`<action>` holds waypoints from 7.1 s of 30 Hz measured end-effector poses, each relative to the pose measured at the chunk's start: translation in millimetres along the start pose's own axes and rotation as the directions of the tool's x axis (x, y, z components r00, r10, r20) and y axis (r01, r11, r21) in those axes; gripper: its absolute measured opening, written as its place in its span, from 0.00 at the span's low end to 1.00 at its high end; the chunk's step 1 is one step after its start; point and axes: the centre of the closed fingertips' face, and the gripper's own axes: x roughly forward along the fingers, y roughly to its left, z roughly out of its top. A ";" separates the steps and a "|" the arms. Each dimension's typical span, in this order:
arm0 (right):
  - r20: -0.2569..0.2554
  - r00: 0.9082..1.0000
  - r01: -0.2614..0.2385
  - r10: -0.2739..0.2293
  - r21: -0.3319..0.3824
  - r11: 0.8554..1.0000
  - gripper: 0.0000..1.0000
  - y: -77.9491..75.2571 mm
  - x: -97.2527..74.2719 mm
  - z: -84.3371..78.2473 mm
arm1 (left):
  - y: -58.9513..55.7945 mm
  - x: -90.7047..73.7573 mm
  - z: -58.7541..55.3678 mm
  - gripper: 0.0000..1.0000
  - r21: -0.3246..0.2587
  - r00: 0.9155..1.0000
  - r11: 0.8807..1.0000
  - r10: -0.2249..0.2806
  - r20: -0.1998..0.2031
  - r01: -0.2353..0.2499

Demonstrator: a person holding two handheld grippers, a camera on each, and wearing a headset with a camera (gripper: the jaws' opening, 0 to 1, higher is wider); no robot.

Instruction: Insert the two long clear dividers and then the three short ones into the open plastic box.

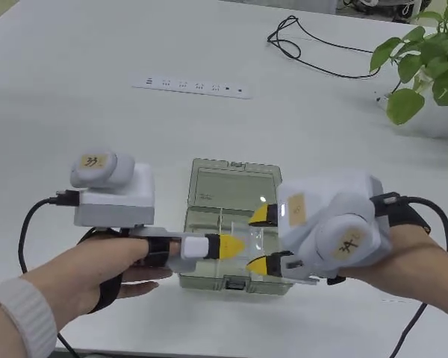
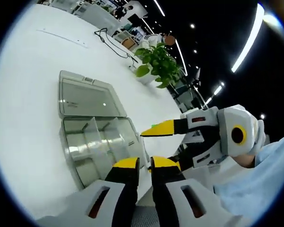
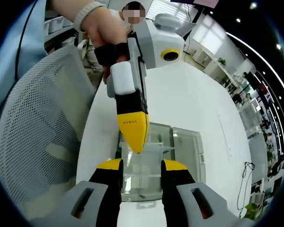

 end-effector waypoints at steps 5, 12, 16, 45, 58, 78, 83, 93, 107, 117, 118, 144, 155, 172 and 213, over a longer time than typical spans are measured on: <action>0.010 1.000 -0.002 0.002 0.001 1.000 0.32 0.8 -0.7 4.2 | 0.3 -0.2 -1.1 0.00 -0.028 1.000 1.000 -0.006 -0.002 0.006; 0.015 1.000 -0.006 0.006 -0.014 1.000 0.32 3.3 -1.6 5.2 | -1.6 -1.1 -3.4 0.00 -0.063 1.000 0.998 -0.028 0.001 0.028; 0.021 1.000 -0.022 0.023 -0.026 0.999 0.33 6.3 -0.1 5.0 | -1.4 -1.3 -6.4 0.00 -0.061 0.999 0.998 -0.031 -0.009 0.030; 0.171 0.905 -0.424 0.389 0.294 0.857 0.20 22.1 -20.9 20.5 | -18.5 -17.1 -32.1 0.00 0.564 0.987 0.813 -0.078 -0.139 0.144; 0.160 0.858 -0.513 0.488 0.305 0.802 0.07 33.1 -21.6 24.0 | -24.3 -19.7 -29.5 0.00 0.626 0.989 0.765 -0.114 -0.098 0.151; 0.063 0.848 -0.525 0.526 0.233 0.818 0.02 31.9 -25.2 26.4 | -21.8 -17.7 -27.4 0.00 0.627 0.988 0.764 -0.116 -0.098 0.151; 0.011 0.848 -0.520 0.530 0.211 0.828 0.02 33.1 -23.0 25.9 | -19.6 -16.0 -29.1 0.00 0.636 0.989 0.758 -0.101 -0.107 0.146; -0.032 0.856 -0.500 0.516 0.198 0.843 0.02 25.4 -18.6 22.0 | -7.7 -17.6 -23.1 0.08 0.650 0.997 0.757 -0.039 -0.068 0.074; -0.082 0.900 -0.395 0.428 0.263 0.880 0.02 -6.1 -9.6 5.8 | 18.7 -32.6 -12.4 0.51 0.673 0.997 0.737 0.076 0.006 -0.060; -0.099 0.921 -0.336 0.376 0.284 0.898 0.02 -27.6 -2.1 -0.3 | 42.1 -48.0 -3.5 0.91 0.669 0.979 0.718 0.184 0.086 -0.194; -0.099 0.923 -0.332 0.372 0.284 0.899 0.02 -29.4 -1.3 -0.5 | 43.7 -49.1 -2.7 0.96 0.668 0.977 0.716 0.192 0.094 -0.205; -0.101 0.918 -0.341 0.385 0.299 0.891 0.02 -28.2 9.4 -6.4 | 58.1 -61.1 -8.3 0.95 0.629 0.970 0.741 0.220 0.105 -0.236; -0.082 0.922 -0.345 0.378 0.268 0.900 0.02 -25.2 10.1 -4.9 | 59.7 -60.7 -11.9 0.93 0.621 0.970 0.747 0.223 0.101 -0.237; -0.150 0.916 -0.336 0.373 0.222 0.915 0.02 -14.9 23.5 -4.7 | 57.9 -61.7 -14.4 0.92 0.611 0.969 0.755 0.222 0.104 -0.239; -0.229 0.923 -0.304 0.310 0.064 0.951 0.21 -6.4 57.4 -33.4 | 55.4 -61.0 -10.2 0.90 0.618 0.971 0.751 0.215 0.104 -0.232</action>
